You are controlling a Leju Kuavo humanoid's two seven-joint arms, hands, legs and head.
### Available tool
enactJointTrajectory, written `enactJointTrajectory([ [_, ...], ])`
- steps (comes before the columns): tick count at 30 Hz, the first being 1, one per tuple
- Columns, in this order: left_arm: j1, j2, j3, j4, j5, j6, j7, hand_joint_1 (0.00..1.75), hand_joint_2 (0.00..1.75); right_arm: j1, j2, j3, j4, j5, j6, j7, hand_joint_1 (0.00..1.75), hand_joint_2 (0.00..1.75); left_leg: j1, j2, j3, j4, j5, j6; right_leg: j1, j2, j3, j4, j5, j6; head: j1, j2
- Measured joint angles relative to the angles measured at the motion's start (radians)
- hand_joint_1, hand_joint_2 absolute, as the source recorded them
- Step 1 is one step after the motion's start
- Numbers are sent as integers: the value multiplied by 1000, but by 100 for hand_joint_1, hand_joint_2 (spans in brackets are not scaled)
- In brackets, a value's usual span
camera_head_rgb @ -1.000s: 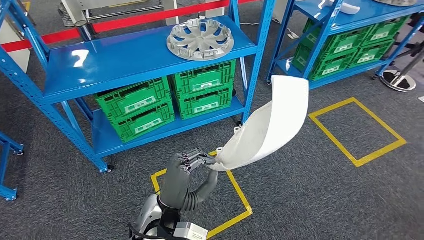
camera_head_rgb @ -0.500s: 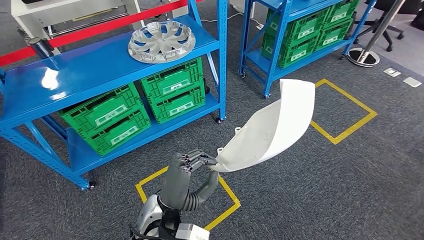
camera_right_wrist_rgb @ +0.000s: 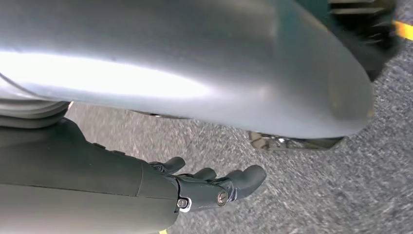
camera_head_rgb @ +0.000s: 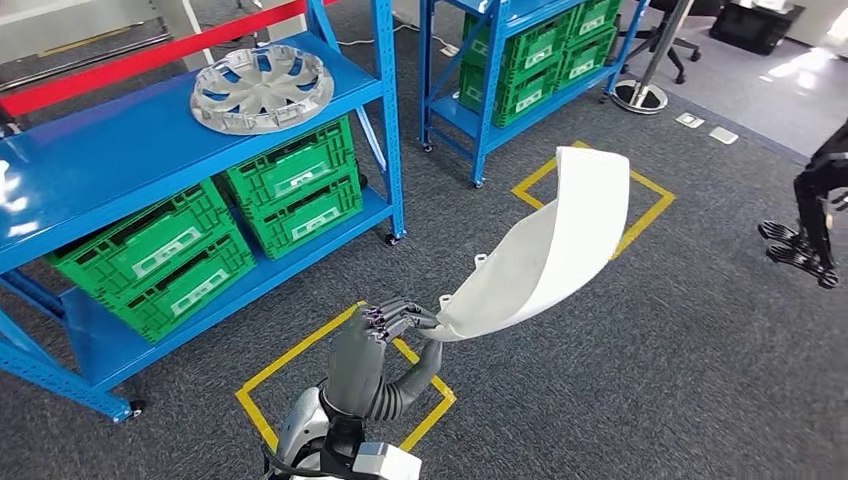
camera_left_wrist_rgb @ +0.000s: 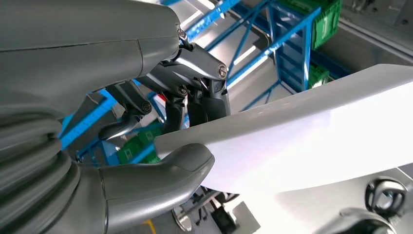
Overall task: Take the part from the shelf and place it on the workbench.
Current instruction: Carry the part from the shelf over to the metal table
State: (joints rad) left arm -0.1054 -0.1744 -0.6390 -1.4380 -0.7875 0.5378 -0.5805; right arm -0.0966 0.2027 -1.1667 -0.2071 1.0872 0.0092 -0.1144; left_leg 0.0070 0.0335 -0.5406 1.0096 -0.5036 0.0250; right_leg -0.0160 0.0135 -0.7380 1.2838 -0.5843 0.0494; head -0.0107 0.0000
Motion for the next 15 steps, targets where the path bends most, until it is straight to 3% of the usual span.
enactJointTrajectory([
  [1, 0, 0, 0, 1, 0, -1, 0, 175, 175, 1, 0, 0, 0, 0, 0, -1, 0, 0, 0, 14, -1, 1, -1, 0, 0, -4, -1, 6, 7, 1, 0, 0],
  [2, -1, 0, 0, 1, 0, -2, 0, 175, 175, 2, -1, 0, 0, 0, 0, -1, 0, 0, 0, 27, -1, 3, -3, -1, -1, -10, 20, -28, 30, 1, 1, 0],
  [4, -3, -3, 0, 1, 0, -5, 1, 175, 175, 3, -2, 0, 0, 1, 0, 0, 0, 0, -2, 50, -1, 9, -8, -6, 1, -46, 97, -160, 84, -5, 1, 0],
  [6, -5, -6, 0, 0, 0, -8, 1, 175, 175, 0, -3, 0, 0, 1, 0, 0, 0, 0, -7, 66, 0, 15, -15, -17, 6, -78, 140, -243, 106, -16, 1, 0],
  [7, -6, -7, 0, 0, 0, -9, 2, 175, 175, -1, -3, 0, 0, 1, 0, 0, 0, 0, -10, 73, 2, 16, -17, -22, 9, -81, 141, -250, 104, -23, 1, 0],
  [9, -9, -9, 0, -1, 1, -9, 2, 175, 175, 0, -3, 0, 0, 3, 0, 0, 0, 0, -9, 83, 6, 14, -19, -34, 7, -61, 137, -254, 109, -33, 0, 0],
  [10, -11, -10, 0, -1, 1, -10, 2, 175, 175, 2, -3, 0, 0, 4, -1, 0, 0, 0, -7, 69, 5, 20, -26, -40, 5, -51, 137, -256, 112, -39, -1, 0],
  [12, -13, -11, 0, -2, 1, -10, 2, 175, 175, 1, -3, 0, 0, 7, -2, 1, 0, 0, -2, 15, -19, 82, -69, -51, -1, -30, 136, -260, 118, -49, -3, 0],
  [13, -13, -9, 0, -1, 2, -10, 2, 175, 175, 0, -3, 0, 0, 8, -3, 1, 0, 0, -1, -10, -45, 143, -103, -54, -1, -18, 134, -260, 119, -52, -5, 0],
  [15, -11, -6, 0, 0, 2, -10, 3, 175, 175, -1, -4, 0, 0, 9, -3, 1, 0, 0, 0, -26, -102, 264, -153, -57, 0, 9, 131, -258, 120, -55, -7, 0],
])
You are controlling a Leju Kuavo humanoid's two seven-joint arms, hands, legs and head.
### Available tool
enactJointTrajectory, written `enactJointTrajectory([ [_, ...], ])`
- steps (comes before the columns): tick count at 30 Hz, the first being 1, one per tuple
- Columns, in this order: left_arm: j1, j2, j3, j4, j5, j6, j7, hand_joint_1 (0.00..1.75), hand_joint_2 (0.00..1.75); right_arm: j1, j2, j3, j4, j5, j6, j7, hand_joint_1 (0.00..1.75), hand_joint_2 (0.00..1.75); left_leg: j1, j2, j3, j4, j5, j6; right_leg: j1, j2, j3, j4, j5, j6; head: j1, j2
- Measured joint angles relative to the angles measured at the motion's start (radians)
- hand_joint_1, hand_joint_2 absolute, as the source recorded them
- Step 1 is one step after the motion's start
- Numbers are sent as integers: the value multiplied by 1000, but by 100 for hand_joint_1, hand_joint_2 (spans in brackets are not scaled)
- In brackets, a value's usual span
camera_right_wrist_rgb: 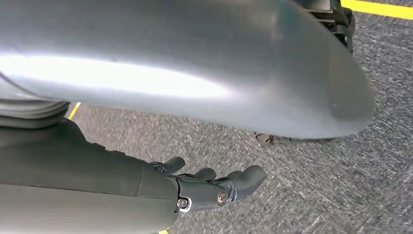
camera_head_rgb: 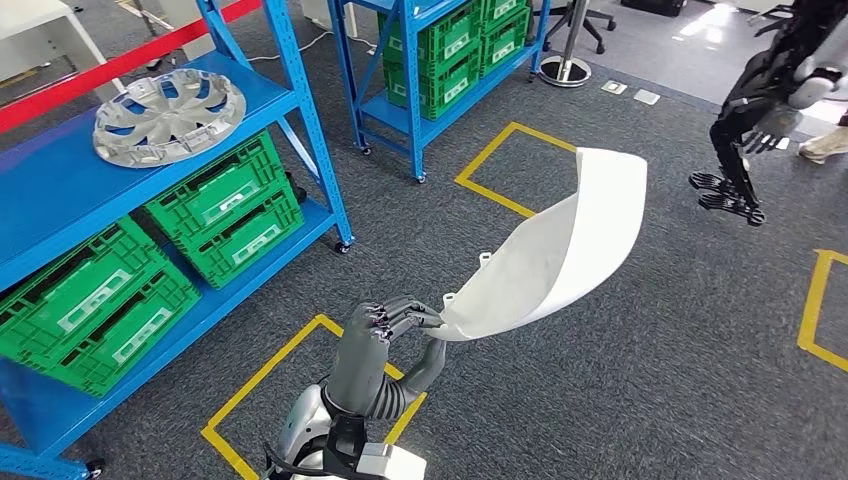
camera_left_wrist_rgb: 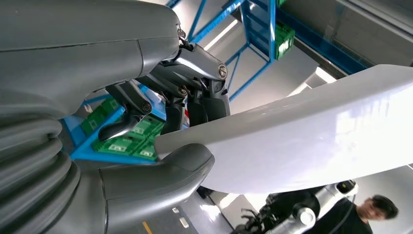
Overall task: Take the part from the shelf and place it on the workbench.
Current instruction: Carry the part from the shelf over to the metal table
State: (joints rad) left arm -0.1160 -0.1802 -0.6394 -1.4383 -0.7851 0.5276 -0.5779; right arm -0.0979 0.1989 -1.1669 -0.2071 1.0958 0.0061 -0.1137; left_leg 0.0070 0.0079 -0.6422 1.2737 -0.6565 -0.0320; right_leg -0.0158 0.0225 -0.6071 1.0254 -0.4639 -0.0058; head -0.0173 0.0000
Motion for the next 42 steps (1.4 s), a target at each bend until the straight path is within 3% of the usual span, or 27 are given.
enactJointTrajectory([
  [1, 1, 1, 0, 0, 0, 0, 0, 175, 175, 1, 0, 0, 0, 1, 0, 0, 0, 0, 0, -1, -13, 24, 1, 0, 0, 14, -1, 1, 1, 0, 0, 0],
  [2, 1, 2, 0, 0, 0, 0, 1, 175, 175, 2, 0, 0, 0, 2, 0, 0, 0, 0, 0, -3, -6, 7, 22, 2, 0, 28, -1, 3, 1, 1, -1, 0],
  [3, 1, 3, 0, 0, 0, 0, 2, 175, 175, 3, 0, 0, 0, 4, 0, 0, 0, 0, 1, -8, 18, -45, 58, 4, 0, 43, -1, 5, 2, 2, -1, 0],
  [5, 0, 3, 0, 0, -3, 1, 5, 175, 175, 3, 0, 0, 0, 9, 0, 0, 0, 0, 4, -47, 77, -177, 116, 11, 0, 69, -4, 8, 4, 9, -2, 0],
  [7, 1, 3, 0, -2, -7, 5, 11, 175, 175, 1, 0, 0, 0, 15, 0, 0, 0, 0, 3, -80, 101, -239, 130, 19, -1, 90, -11, 8, 10, 23, -3, 0],
  [9, 2, 3, 0, -5, -13, 9, 18, 175, 175, 2, -1, 0, 0, 21, 1, 2, 0, 0, 0, -69, 102, -243, 134, 30, -5, 108, -17, 2, 18, 39, -3, 0],
  [10, 2, 2, 0, -7, -16, 11, 22, 175, 175, 3, -1, 0, 0, 23, 2, 3, 0, 0, 0, -58, 104, -248, 138, 38, -4, 96, -20, 5, 16, 44, -2, 0],
  [12, 5, 2, 0, -12, -23, 16, 27, 175, 175, 4, -2, 0, 0, 27, 3, 7, 0, 0, 3, -32, 107, -257, 145, 53, -1, 45, -46, 57, -17, 49, 3, 0],
  [13, 10, 3, 1, -14, -26, 19, 30, 175, 175, 3, -2, 1, 0, 29, 3, 10, 0, 0, 2, -16, 106, -259, 147, 57, 1, 13, -73, 115, -49, 50, 6, 0],
  [14, 15, 4, 1, -16, -28, 22, 32, 175, 175, 2, -2, 1, 0, 31, 3, 14, 0, 0, 1, -1, 105, -258, 147, 59, 1, -2, -105, 182, -83, 52, 9, 0],
  [16, 26, 7, 2, -16, -30, 27, 35, 175, 175, 4, -3, 2, 0, 34, 3, 20, 0, 0, -1, 29, 101, -256, 146, 60, 0, -12, -145, 274, -113, 56, 10, 0],
  [17, 29, 8, 2, -16, -31, 29, 36, 175, 175, 6, -4, 2, 0, 35, 3, 22, 0, 0, -1, 43, 100, -255, 145, 60, -1, -16, -137, 266, -101, 57, 10, 0],
  [18, 31, 8, 2, -16, -32, 30, 36, 175, 175, 7, -6, 2, 0, 37, 3, 25, 0, 0, -1, 56, 100, -254, 143, 59, -1, -23, -109, 219, -75, 57, 10, 0],
  [21, 33, 8, 3, -19, -33, 33, 36, 175, 175, 5, -9, 2, 0, 40, 3, 35, 0, 0, -7, 85, 101, -245, 133, 46, 4, -75, -3, 35, -15, 46, 11, 0],
  [22, 34, 8, 3, -20, -33, 34, 37, 175, 175, 4, -10, 3, 0, 41, 3, 36, 0, 0, -10, 92, 102, -244, 130, 41, 7, -84, 8, 11, -14, 40, 10, 0],
  [24, 37, 8, 3, -22, -35, 35, 37, 175, 175, 6, -10, 3, 0, 42, 3, 35, 0, 0, -11, 107, 107, -248, 127, 30, 8, -67, 5, 7, -13, 28, 9, 0],
  [25, 38, 8, 3, -24, -37, 35, 37, 175, 175, 8, -10, 3, 0, 41, 3, 34, 0, 0, -10, 103, 109, -246, 124, 25, 6, -58, 5, 4, -11, 23, 9, 0],
  [27, 42, 9, 3, -27, -38, 36, 37, 175, 175, 8, -10, 3, 0, 40, 2, 33, 0, 0, -6, 59, 93, -201, 90, 13, 0, -39, 6, -1, -5, 12, 6, 0],
  [29, 45, 13, 3, -28, -38, 38, 36, 175, 175, 6, -9, 3, 0, 39, 1, 31, 0, 0, -3, 10, 39, -82, 25, 5, -2, -17, 4, -2, -2, 6, 2, 0],
  [31, 49, 17, 4, -27, -39, 38, 36, 175, 175, 6, -9, 3, 0, 40, 1, 27, 0, 0, -2, 0, -11, 20, -9, 3, -1, 8, 3, -1, -1, 5, 2, 0],
  [32, 52, 19, 4, -27, -39, 38, 35, 175, 175, 7, -9, 3, 0, 41, 1, 23, 0, 0, -1, -1, -15, 24, 3, 3, -2, 21, 3, -1, -1, 6, 1, 0],
  [34, 55, 21, 4, -28, -41, 39, 34, 175, 175, 7, -8, 4, 0, 45, 1, 17, 0, 0, 3, -16, 27, -74, 72, 5, -3, 50, 3, 2, -1, 9, 0, 0],
  [36, 57, 22, 4, -30, -47, 41, 34, 175, 175, 5, -7, 6, 0, 49, 1, 15, 0, 0, 8, -61, 79, -195, 123, 9, -3, 76, 0, 7, 0, 19, -1, 0],
  [38, 60, 23, 6, -35, -58, 45, 38, 175, 175, 5, -7, 10, 0, 54, 1, 15, 0, 0, 7, -82, 93, -235, 129, 18, -4, 95, -6, 6, 5, 34, -2, 0],
  [39, 62, 22, 7, -38, -63, 47, 41, 175, 175, 6, -8, 12, 0, 56, 1, 16, 0, 0, 5, -73, 94, -237, 132, 26, -6, 105, -9, 2, 9, 43, -2, 0],
  [40, 62, 22, 9, -41, -67, 48, 42, 175, 175, 8, -8, 14, 0, 58, 2, 16, 0, 0, 5, -62, 95, -240, 136, 34, -8, 100, -11, 1, 10, 49, -1, 0],
  [42, 63, 20, 11, -47, -72, 50, 43, 175, 175, 8, -8, 18, 0, 62, 3, 18, 0, 0, 5, -38, 98, -248, 143, 50, -6, 53, -29, 34, -10, 56, 3, 0],
])
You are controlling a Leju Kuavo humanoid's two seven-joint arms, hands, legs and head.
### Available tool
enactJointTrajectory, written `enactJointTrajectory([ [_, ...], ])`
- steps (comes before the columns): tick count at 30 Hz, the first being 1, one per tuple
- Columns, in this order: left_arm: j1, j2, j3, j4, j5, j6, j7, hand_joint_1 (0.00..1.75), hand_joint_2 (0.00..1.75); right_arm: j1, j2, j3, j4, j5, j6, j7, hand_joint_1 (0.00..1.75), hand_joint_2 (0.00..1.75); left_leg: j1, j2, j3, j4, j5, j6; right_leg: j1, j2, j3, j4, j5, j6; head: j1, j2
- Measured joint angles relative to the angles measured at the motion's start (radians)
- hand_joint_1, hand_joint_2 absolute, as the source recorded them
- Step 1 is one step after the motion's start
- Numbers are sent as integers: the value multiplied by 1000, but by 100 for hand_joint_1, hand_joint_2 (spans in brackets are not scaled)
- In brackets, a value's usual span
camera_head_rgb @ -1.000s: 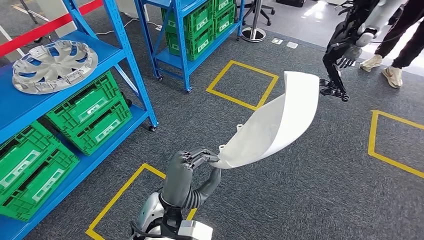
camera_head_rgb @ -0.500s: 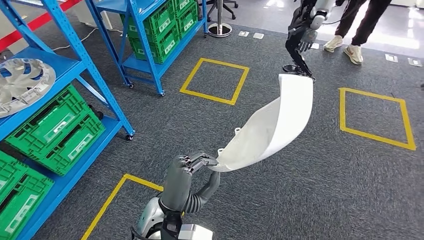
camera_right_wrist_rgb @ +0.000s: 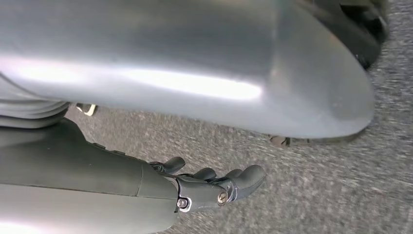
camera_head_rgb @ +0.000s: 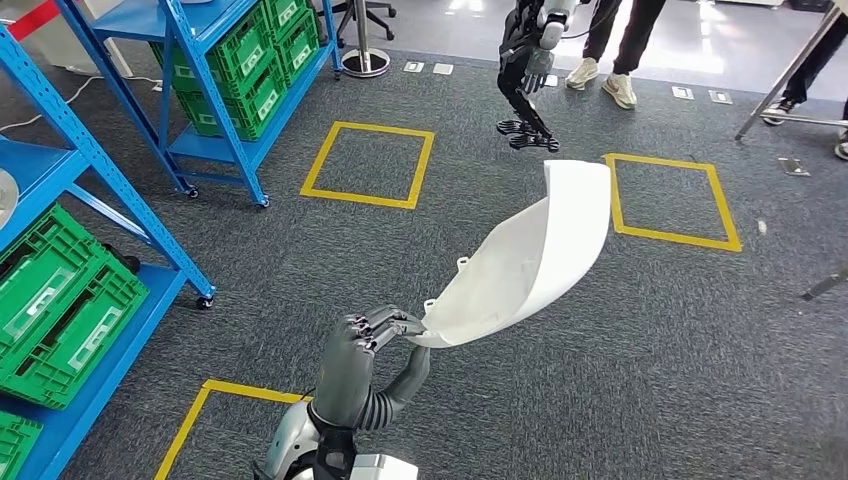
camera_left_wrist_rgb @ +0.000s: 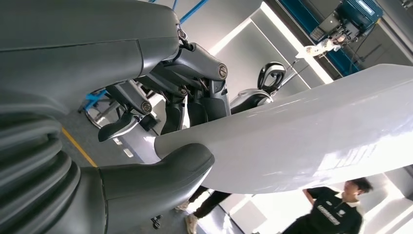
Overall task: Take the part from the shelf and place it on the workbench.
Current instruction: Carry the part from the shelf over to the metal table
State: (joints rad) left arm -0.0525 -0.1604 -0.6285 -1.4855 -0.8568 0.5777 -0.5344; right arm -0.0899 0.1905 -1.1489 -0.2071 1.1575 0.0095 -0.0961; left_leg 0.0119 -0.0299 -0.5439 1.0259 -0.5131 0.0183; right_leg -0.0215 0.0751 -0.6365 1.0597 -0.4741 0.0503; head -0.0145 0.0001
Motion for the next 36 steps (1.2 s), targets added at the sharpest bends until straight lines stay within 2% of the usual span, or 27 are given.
enactJointTrajectory([
  [2, 3, 0, 2, -4, -2, 1, 1, 175, 175, -3, 0, 3, 0, 2, 1, 0, 0, 0, -3, 28, -1, -3, 2, 8, 5, -53, -52, 108, -60, 2, 5, 0],
  [4, 5, 1, 4, -4, -4, 1, 1, 175, 175, -4, 0, 5, 0, 3, 1, -2, 0, 0, -7, 59, -4, -1, 0, 12, 5, -63, -105, 224, -106, 4, 6, 0],
  [5, 6, 2, 4, -3, -5, 1, 2, 175, 175, -3, 0, 7, 0, 4, 1, -2, 0, 0, -8, 74, -4, 0, -1, 13, 5, -65, -109, 238, -104, 4, 6, 0],
  [6, 6, 2, 4, -3, -6, 1, 2, 175, 175, -1, -1, 8, 0, 4, 1, -3, 0, 0, -9, 88, -4, 0, -2, 13, 5, -69, -92, 213, -85, 3, 6, 0],
  [7, 6, 2, 4, -3, -6, 1, 2, 175, 175, -1, -2, 8, 0, 6, 1, -4, 0, 0, -10, 100, -3, 1, -4, 12, 6, -80, -56, 153, -56, 0, 6, 0],
  [9, 6, 2, 4, -3, -6, 1, 3, 175, 175, -4, -3, 9, 0, 9, 1, -7, 0, 0, -14, 119, 0, 4, -9, 7, 13, -126, 19, 21, -15, -12, 6, 0],
  [11, 5, 1, 4, -3, -6, 1, 3, 175, 175, -7, -4, 11, 0, 11, 1, -12, 0, 0, -18, 135, 4, 4, -13, -3, 21, -148, 45, -32, -7, -25, 6, 0],
  [13, 3, 0, 5, -3, -6, 1, 4, 175, 175, -7, -5, 13, 0, 12, 1, -12, 0, 0, -19, 152, 9, 1, -17, -13, 20, -126, 43, -34, -3, -34, 5, 0],
  [14, 1, -1, 5, -3, -6, 1, 4, 175, 175, -5, -5, 15, 0, 12, 1, -10, 0, 0, -18, 144, 10, 6, -23, -19, 17, -115, 43, -37, 0, -39, 5, 0],
  [15, 0, -1, 5, -3, -7, 2, 4, 175, 175, -4, -6, 15, 0, 12, 0, -7, 0, 0, -16, 125, 4, 24, -38, -24, 13, -104, 43, -41, 4, -44, 4, 0],
  [17, -2, -1, 5, -1, -4, 2, 4, 175, 175, -5, -6, 16, 0, 8, -2, -5, 0, 0, -11, 66, -34, 119, -96, -33, 8, -82, 43, -43, 8, -51, 0, 0],
  [18, -2, 0, 5, 2, -2, 2, 4, 175, 175, -5, -6, 16, 0, 6, -3, -6, 0, 0, -10, 49, -65, 187, -129, -35, 8, -69, 43, -43, 9, -52, -2, 0],
  [19, -1, 0, 5, 5, 1, 2, 4, 175, 175, -5, -6, 16, 0, 4, -3, -8, 0, 0, -9, 41, -93, 246, -151, -36, 8, -56, 42, -43, 9, -53, -2, 0],
  [20, -1, 1, 5, 9, 4, 2, 4, 175, 175, -5, -6, 16, 0, 2, -3, -10, 0, 0, -8, 38, -110, 279, -156, -37, 8, -42, 41, -42, 10, -52, -3, 0],
  [21, -1, 1, 5, 12, 7, 2, 4, 175, 175, -4, -7, 16, 0, 2, -3, -12, 0, 0, -7, 37, -110, 274, -139, -37, 7, -27, 41, -41, 10, -51, -3, 0],
  [22, -1, 1, 5, 14, 9, 2, 4, 175, 175, -3, -7, 16, 0, 1, -3, -14, 0, 0, -4, 32, -91, 228, -104, -37, 6, -13, 41, -40, 10, -49, -3, 0],
  [24, -3, 0, 5, 15, 10, 2, 3, 175, 175, -4, -7, 16, 0, 1, -3, -16, 0, 0, 3, -5, -34, 92, -36, -38, 5, 15, 38, -33, 9, -40, -4, 0],
  [25, -3, -1, 5, 15, 11, 1, 3, 175, 175, -5, -7, 16, 0, 1, -3, -17, 0, 0, 6, -23, -14, 43, -19, -36, 5, 26, 35, -30, 10, -33, -4, 0],
  [26, -3, -1, 5, 16, 11, 1, 2, 175, 175, -5, -8, 16, 0, 0, -3, -18, 0, 0, 6, -37, -5, 20, -15, -33, 4, 36, 31, -29, 11, -26, -4, 0],
  [28, -4, -3, 5, 17, 11, 1, 1, 175, 175, -3, -8, 16, 0, 0, -3, -18, 0, 0, 1, -28, -3, 16, -13, -19, 0, 53, 25, -34, 18, -10, -4, 0],
  [29, -6, -5, 5, 17, 12, 1, 1, 175, 175, -1, -8, 16, 0, 0, -2, -16, 0, 0, 0, -18, -3, 14, -10, -12, -2, 48, 22, -32, 18, -5, -4, 0],
  [30, -7, -8, 5, 17, 13, 0, 1, 175, 175, 1, -8, 16, 0, 0, -1, -13, 0, 0, 0, -7, -2, 11, -7, -4, -1, 29, 13, -17, 9, -1, -1, 0],
  [31, -9, -10, 5, 17, 15, 0, 1, 175, 175, 0, -9, 16, 0, 0, 0, -8, 0, 0, 0, 6, -3, 9, -4, 2, 1, 3, -3, 16, -11, 1, 1, 0],
  [33, -11, -12, 5, 19, 19, -2, 3, 175, 175, -2, -9, 16, 0, -3, 0, -1, 0, 0, -5, 34, -6, 8, -4, 10, 6, -50, -62, 138, -74, 2, 7, 0],
  [34, -11, -12, 6, 22, 22, -5, 3, 175, 175, -3, -10, 16, 0, -5, 0, 1, 0, 0, -8, 50, -8, 8, -5, 12, 6, -59, -90, 201, -100, 2, 8, 0],
  [35, -12, -12, 6, 25, 23, -9, 4, 175, 175, -2, -10, 16, 0, -9, 0, 3, 0, 0, -10, 65, -8, 8, -5, 14, 7, -63, -106, 239, -111, 1, 8, 0],
  [36, -13, -13, 5, 29, 25, -14, 4, 175, 175, -2, -12, 16, 0, -13, 0, 6, 0, 0, -13, 79, -9, 8, -6, 15, 7, -65, -103, 240, -103, -1, 8, 0],
])
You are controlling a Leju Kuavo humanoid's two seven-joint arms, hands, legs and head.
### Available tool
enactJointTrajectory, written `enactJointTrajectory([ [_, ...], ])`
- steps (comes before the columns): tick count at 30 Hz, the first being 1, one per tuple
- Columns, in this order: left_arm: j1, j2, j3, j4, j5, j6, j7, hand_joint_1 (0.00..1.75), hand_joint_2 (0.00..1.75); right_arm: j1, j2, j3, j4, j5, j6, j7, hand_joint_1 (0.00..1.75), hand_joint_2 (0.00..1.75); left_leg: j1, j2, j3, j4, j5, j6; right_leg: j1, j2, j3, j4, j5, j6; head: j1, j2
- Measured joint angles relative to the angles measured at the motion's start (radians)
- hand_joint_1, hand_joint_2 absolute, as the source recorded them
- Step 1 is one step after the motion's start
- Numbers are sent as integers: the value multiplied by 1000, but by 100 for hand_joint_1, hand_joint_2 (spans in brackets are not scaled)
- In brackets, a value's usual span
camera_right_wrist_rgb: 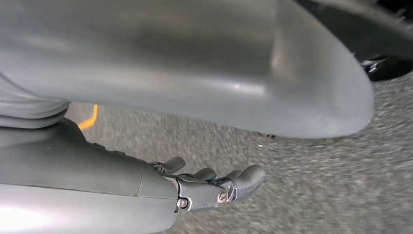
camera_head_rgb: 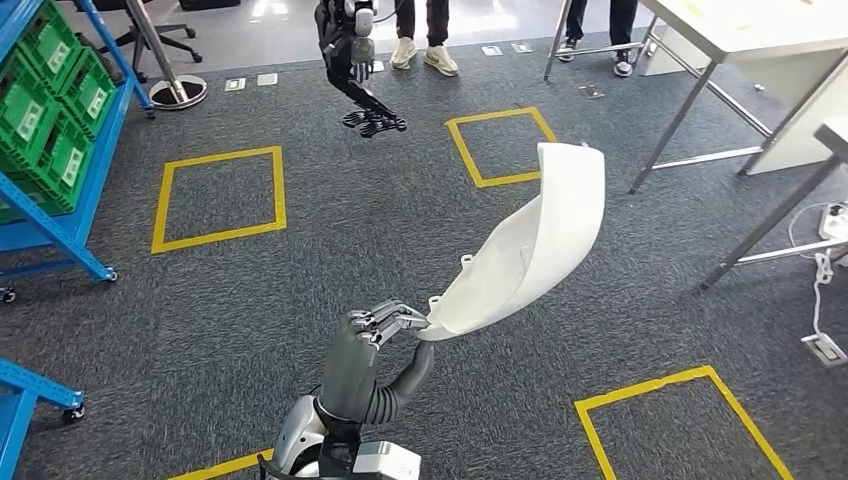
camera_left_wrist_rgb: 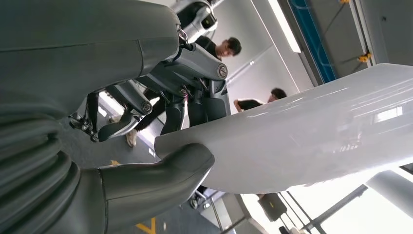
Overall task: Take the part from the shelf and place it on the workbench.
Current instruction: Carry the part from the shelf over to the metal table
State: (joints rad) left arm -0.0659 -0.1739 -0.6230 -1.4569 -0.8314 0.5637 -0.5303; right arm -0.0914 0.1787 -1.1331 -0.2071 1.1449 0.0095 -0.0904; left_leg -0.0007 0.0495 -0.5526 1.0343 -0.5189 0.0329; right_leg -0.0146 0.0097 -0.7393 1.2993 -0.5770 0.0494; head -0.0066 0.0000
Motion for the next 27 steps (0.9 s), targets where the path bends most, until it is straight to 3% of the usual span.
enactJointTrajectory([
  [2, -3, -6, 0, 7, 4, -7, 0, 175, 175, 2, -4, 0, 0, -5, 0, 5, 0, 0, -3, 25, 1, 0, -1, 1, 3, -19, 65, -107, 53, -8, 0, 0],
  [4, -5, -13, -1, 11, 5, -10, 0, 175, 175, -1, -7, 0, 0, -6, 0, 7, 0, 0, -9, 45, 4, 0, -4, -4, 13, -56, 135, -230, 89, -20, 0, 0],
  [6, -7, -16, -1, 12, 6, -12, 0, 175, 175, -2, -9, 0, 0, -7, 0, 7, 0, 0, -11, 61, 6, -1, -6, -13, 21, -66, 152, -271, 93, -30, 0, 0],
  [8, -10, -19, -1, 14, 6, -13, -1, 175, 175, 1, -11, -1, 0, -10, 0, 9, 0, 0, -10, 70, 11, -2, -9, -23, 19, -46, 151, -277, 98, -38, 0, 0],
  [10, -18, -21, -2, 17, 6, -14, -5, 175, 175, 3, -12, -1, 0, -15, 0, 9, 0, 0, -7, 30, -2, 34, -36, -36, 11, -26, 154, -285, 105, -47, -2, 0],
  [12, -22, -21, -2, 22, 8, -16, -10, 175, 175, 0, -12, -1, 0, -19, 0, 8, 0, 0, -3, -26, -51, 145, -96, -45, 8, -6, 153, -287, 109, -53, -6, 0],
  [14, -23, -21, -2, 31, 18, -15, -17, 175, 175, -1, -12, -1, 0, -17, 0, 7, 0, 0, 0, -41, -104, 255, -136, -49, 7, 17, 152, -286, 110, -54, -7, 0],
  [15, -24, -21, -2, 36, 25, -14, -21, 175, 175, 0, -12, -1, 0, -15, 0, 5, 0, 0, 2, -43, -111, 266, -128, -50, 7, 29, 152, -286, 110, -54, -7, 0],
  [16, -25, -21, -2, 40, 32, -13, -24, 175, 175, 0, -13, -1, 0, -13, 0, 2, 0, 0, 5, -45, -99, 238, -101, -50, 6, 42, 152, -285, 110, -52, -7, 0],
  [18, -28, -22, -2, 44, 40, -9, -27, 175, 175, 0, -14, -1, 0, -11, 0, -7, 0, 0, 12, -68, -40, 111, -32, -52, 4, 66, 152, -280, 110, -46, -7, 0],
  [19, -30, -23, -2, 45, 41, -8, -28, 175, 175, -2, -15, -1, -1, -11, 0, -10, 0, 0, 15, -85, -16, 55, -12, -50, 4, 76, 149, -276, 109, -40, -7, 0],
  [21, -32, -24, -2, 46, 44, -6, -29, 175, 175, -3, -19, -1, -1, -13, 0, -16, 0, 0, 14, -106, 2, 9, -5, -41, 2, 91, 141, -275, 112, -25, -7, 0],
  [23, -34, -27, -4, 47, 50, -8, -32, 175, 175, -1, -24, -2, -1, -18, 0, -25, 0, 0, 9, -94, 2, 3, 1, -24, -3, 102, 135, -278, 118, -10, -7, 0],
  [25, -38, -31, -7, 47, 56, -13, -37, 175, 175, 1, -27, -4, -1, -24, 0, -34, 0, 0, 10, -75, 3, -4, 8, -9, -3, 74, 120, -250, 100, -2, -3, 0],
  [27, -40, -33, -9, 48, 61, -16, -41, 175, 175, -2, -29, -6, -1, -28, 0, -40, 0, 0, 8, -51, 2, -8, 10, -1, 1, 26, 70, -148, 44, 1, 2, 0],
])
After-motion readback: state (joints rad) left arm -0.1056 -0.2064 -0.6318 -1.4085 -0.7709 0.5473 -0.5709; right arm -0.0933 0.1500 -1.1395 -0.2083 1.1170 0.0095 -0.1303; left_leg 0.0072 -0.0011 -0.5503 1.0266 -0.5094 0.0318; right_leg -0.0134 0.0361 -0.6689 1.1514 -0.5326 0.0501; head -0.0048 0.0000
